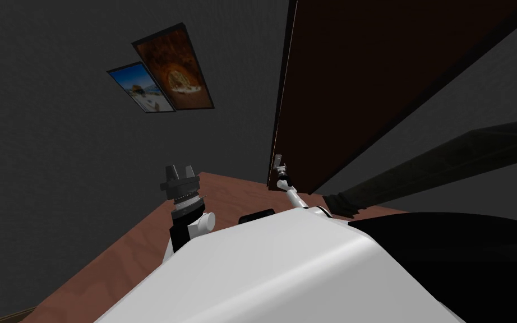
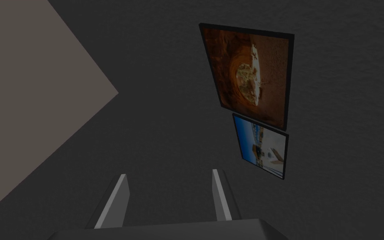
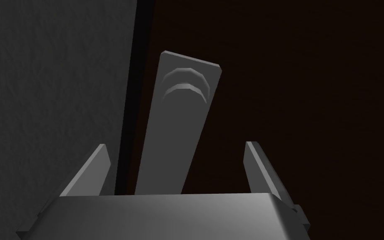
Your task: Pull the door open
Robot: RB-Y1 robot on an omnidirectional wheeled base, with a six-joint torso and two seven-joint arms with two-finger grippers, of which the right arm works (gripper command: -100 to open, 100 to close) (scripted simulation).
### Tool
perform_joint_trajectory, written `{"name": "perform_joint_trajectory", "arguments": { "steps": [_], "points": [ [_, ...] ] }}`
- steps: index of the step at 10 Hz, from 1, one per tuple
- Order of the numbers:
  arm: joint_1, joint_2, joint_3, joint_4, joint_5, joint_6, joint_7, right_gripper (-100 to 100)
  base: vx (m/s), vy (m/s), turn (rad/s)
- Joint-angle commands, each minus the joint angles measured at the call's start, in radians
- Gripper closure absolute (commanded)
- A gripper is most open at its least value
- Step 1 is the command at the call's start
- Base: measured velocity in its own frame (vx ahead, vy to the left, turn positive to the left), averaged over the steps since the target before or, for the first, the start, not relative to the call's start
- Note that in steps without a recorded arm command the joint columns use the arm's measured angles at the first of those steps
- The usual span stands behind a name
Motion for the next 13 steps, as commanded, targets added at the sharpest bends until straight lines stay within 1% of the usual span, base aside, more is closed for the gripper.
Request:
{"name": "perform_joint_trajectory", "arguments": {
  "steps": [1, 5, 6, 7, 8, 10, 11, 12, 13],
  "points": [
    [0.002, 0.02, -0.002, -0.014, -0.036, 0.004, -0.046, -100, -0.098, -0.036, 0.064],
    [0.005, 0.053, -0.003, -0.035, -0.101, 0.01, -0.122, -100, -0.096, -0.034, 0.034],
    [0.002, 0.049, -0.003, -0.028, -0.09, 0.007, -0.109, -100, -0.038, -0.01, 0.007],
    [0.014, 0.016, -0.01, -0.026, -0.1, 0.007, -0.14, -100, 0.116, 0.003, 0.143],
    [0.023, -0.01, -0.016, -0.023, -0.105, 0.006, -0.16, -100, 0.212, -0.001, 0.213],
    [0.042, -0.068, -0.028, -0.017, -0.118, 0.004, -0.207, -100, 0.228, 0.018, 0.171],
    [0.047, -0.082, -0.031, -0.015, -0.121, 0.004, -0.219, -100, 0.196, 0.009, 0.108],
    [0.056, -0.107, -0.037, -0.012, -0.127, 0.003, -0.239, -100, 0.16, -0.006, 0.105],
    [0.062, -0.127, -0.041, -0.01, -0.131, 0.003, -0.255, -100, 0.15, -0.027, 0.14]
  ]
}}
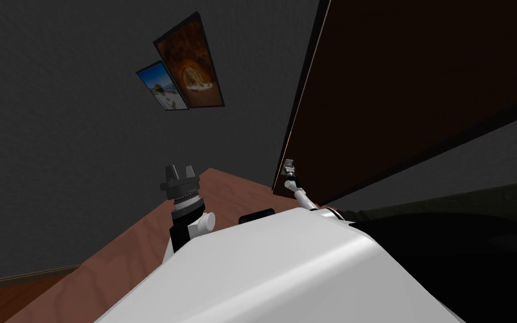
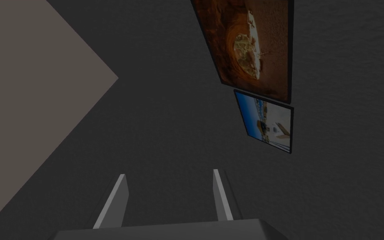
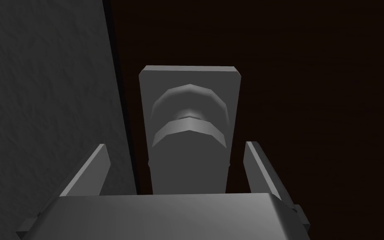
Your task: Pull the door open
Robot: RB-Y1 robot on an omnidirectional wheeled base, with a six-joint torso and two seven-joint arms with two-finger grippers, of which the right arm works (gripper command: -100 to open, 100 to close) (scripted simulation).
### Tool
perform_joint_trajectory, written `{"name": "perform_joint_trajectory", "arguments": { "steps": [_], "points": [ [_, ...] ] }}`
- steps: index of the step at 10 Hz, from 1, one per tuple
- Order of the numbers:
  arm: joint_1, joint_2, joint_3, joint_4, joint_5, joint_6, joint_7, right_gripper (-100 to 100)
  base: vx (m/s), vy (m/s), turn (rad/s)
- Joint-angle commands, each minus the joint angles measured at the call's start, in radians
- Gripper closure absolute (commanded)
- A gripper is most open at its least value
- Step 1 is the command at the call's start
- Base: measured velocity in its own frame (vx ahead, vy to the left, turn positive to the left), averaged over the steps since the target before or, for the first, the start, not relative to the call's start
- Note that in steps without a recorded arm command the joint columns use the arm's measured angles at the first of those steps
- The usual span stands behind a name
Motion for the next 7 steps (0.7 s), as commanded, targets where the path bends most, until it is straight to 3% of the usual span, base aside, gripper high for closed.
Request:
{"name": "perform_joint_trajectory", "arguments": {
  "steps": [1, 2, 7],
  "points": [
    [0.0, 0.0, 0.0, 0.0, 0.0, 0.0, 0.0, -100, 0.066, -0.018, 0.03],
    [0.0, 0.0, 0.0, 0.0, 0.0, 0.0, 0.0, 100, -0.008, 0.0, -0.042],
    [0.0, 0.0, 0.0, 0.0, 0.0, 0.0, 0.0, 100, -0.013, 0.0, 0.001]
  ]
}}
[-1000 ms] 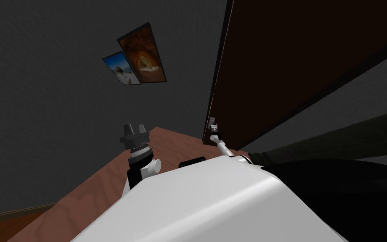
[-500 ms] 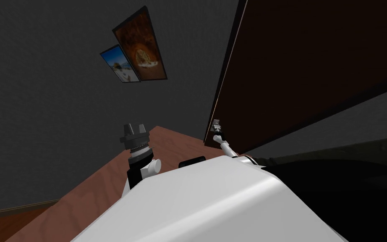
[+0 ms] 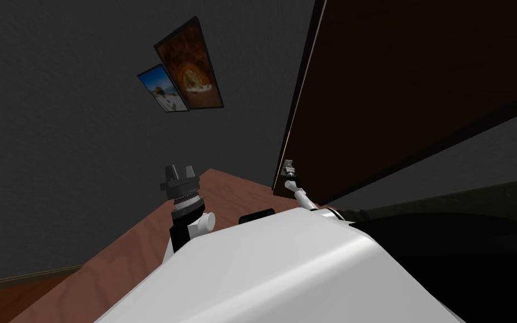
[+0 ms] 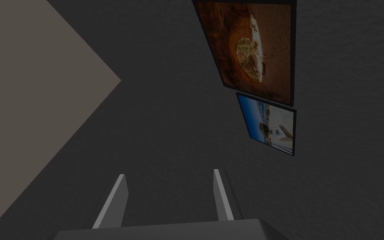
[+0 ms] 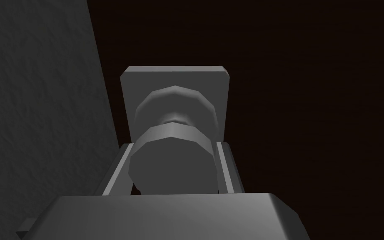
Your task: Pull the door open
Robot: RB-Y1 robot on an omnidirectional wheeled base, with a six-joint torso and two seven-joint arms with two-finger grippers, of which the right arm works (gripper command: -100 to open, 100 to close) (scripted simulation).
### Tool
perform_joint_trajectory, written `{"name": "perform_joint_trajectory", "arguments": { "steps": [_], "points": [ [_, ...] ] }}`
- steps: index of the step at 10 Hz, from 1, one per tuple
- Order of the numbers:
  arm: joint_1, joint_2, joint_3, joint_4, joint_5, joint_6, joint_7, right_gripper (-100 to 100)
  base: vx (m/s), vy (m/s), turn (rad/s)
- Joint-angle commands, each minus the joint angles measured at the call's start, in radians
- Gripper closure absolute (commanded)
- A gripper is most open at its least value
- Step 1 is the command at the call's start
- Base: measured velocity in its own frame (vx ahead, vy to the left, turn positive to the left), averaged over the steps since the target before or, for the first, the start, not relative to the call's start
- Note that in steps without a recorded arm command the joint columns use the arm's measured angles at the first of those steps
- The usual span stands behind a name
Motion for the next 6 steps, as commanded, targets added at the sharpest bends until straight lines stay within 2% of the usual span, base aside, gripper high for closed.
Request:
{"name": "perform_joint_trajectory", "arguments": {
  "steps": [1, 4, 6],
  "points": [
    [0.006, -0.012, 0.017, -0.008, 0.0, 0.004, -0.018, 100, -0.142, -0.024, 0.122],
    [0.016, -0.036, 0.049, -0.025, -0.001, 0.012, -0.052, 100, -0.246, -0.059, 0.154],
    [0.025, -0.055, 0.075, -0.037, -0.001, 0.018, -0.08, 100, -0.259, -0.024, 0.143]
  ]
}}
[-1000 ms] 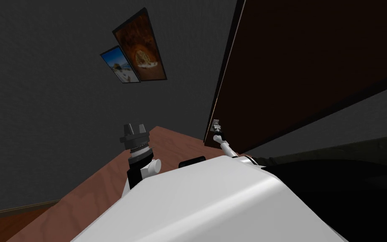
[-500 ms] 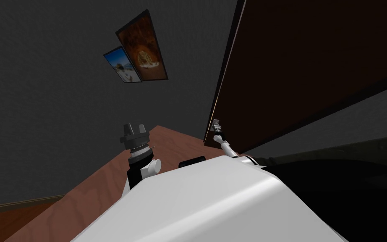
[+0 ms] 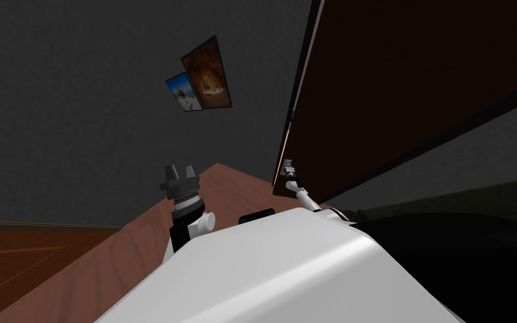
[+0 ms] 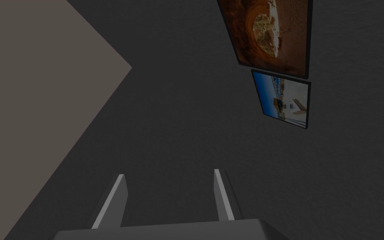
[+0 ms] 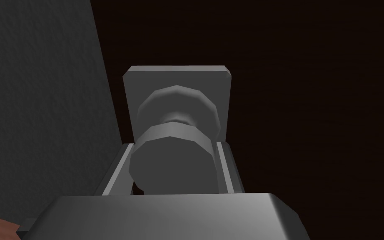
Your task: Pull the door open
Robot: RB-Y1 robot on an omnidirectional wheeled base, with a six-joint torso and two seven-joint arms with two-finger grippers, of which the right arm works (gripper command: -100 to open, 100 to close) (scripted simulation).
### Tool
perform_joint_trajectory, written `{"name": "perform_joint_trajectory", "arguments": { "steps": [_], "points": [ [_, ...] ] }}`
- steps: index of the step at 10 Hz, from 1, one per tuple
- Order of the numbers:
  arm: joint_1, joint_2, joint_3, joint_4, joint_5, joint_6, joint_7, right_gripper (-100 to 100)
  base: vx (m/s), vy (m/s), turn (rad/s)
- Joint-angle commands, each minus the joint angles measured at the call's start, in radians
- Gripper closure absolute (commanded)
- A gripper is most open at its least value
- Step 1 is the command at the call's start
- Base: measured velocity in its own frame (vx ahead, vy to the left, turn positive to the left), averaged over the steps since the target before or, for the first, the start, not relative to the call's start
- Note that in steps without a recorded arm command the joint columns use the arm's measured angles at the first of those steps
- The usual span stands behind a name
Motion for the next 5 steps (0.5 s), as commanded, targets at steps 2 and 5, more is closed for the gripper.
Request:
{"name": "perform_joint_trajectory", "arguments": {
  "steps": [2, 5],
  "points": [
    [0.006, -0.021, 0.033, -0.015, 0.0, 0.005, -0.036, 100, -0.229, -0.058, 0.123],
    [0.021, -0.028, 0.052, -0.028, 0.001, 0.014, -0.047, 100, -0.16, -0.034, 0.085]
  ]
}}
